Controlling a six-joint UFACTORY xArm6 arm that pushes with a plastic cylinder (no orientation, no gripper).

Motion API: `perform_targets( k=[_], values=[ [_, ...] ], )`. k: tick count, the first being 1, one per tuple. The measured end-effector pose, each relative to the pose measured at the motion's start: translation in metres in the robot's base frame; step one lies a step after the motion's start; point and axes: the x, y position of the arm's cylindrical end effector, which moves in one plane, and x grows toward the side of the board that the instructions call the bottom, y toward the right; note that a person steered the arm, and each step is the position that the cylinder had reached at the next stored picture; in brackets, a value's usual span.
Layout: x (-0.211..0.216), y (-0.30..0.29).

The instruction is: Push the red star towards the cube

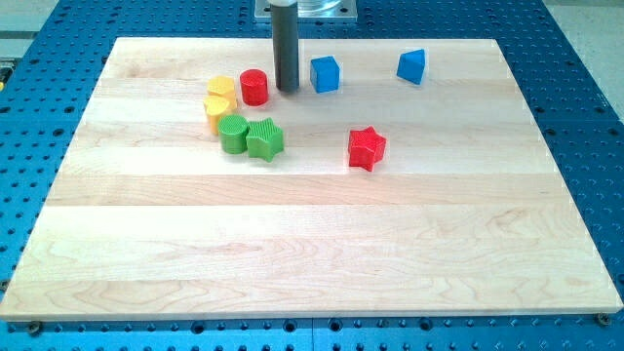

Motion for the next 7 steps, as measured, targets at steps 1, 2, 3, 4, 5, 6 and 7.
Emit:
perform_targets(
  k=[1,2,3,4,5,6,7],
  values=[
    [-0.002,0.042],
    [0.003,0.059],
    [0.064,0.101],
    [0.094,0.166],
    [0.165,0.118],
    [0.173,0.117],
    [0.180,0.088]
  ],
)
